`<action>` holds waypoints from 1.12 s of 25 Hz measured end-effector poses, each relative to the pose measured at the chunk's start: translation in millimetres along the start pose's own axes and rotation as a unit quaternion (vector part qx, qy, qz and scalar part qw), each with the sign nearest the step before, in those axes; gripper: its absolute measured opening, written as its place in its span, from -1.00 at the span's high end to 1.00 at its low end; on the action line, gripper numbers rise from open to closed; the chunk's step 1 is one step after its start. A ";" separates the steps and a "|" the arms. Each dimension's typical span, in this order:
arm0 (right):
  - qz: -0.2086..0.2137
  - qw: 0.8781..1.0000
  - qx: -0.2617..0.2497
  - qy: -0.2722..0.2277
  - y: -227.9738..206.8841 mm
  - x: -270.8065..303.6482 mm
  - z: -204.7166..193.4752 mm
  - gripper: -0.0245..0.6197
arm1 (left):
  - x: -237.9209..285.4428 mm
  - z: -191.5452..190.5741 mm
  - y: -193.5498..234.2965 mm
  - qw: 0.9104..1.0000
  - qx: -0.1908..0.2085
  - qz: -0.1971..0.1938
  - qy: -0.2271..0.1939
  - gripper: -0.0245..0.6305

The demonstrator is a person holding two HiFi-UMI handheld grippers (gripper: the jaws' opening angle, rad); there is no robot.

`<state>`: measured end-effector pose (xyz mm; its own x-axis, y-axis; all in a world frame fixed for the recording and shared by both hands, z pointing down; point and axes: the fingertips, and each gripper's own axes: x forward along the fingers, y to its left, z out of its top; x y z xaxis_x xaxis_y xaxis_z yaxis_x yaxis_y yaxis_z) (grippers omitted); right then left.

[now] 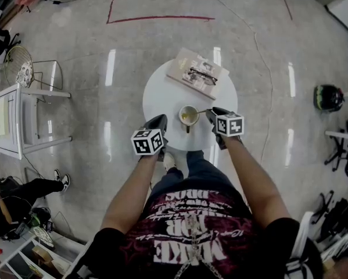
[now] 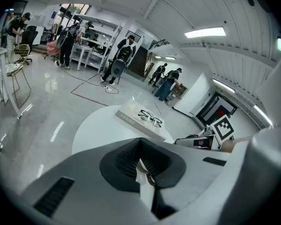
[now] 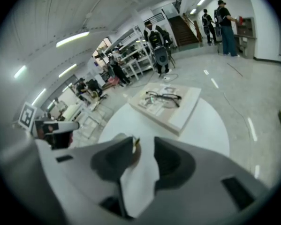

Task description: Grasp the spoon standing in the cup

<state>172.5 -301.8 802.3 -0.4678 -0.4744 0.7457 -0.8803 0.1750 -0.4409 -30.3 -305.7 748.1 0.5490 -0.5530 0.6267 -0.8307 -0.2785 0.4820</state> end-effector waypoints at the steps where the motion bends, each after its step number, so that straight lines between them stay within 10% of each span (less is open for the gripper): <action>1: 0.000 1.000 0.003 0.000 -0.7 1.9 0.0 0.47 | -0.2 -0.1 0.0 1.000 0.001 0.000 0.001 0.85; 28: 0.004 0.997 -0.076 -0.031 53.4 -50.8 10.3 0.81 | -35.4 38.0 -12.4 0.998 0.028 -0.029 -0.046 0.85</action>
<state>150.1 -277.2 735.7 -0.4735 -0.5235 0.7083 -0.8804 0.3060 -0.3624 -43.0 -312.5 696.7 0.5872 -0.6039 0.5389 -0.8034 -0.3537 0.4790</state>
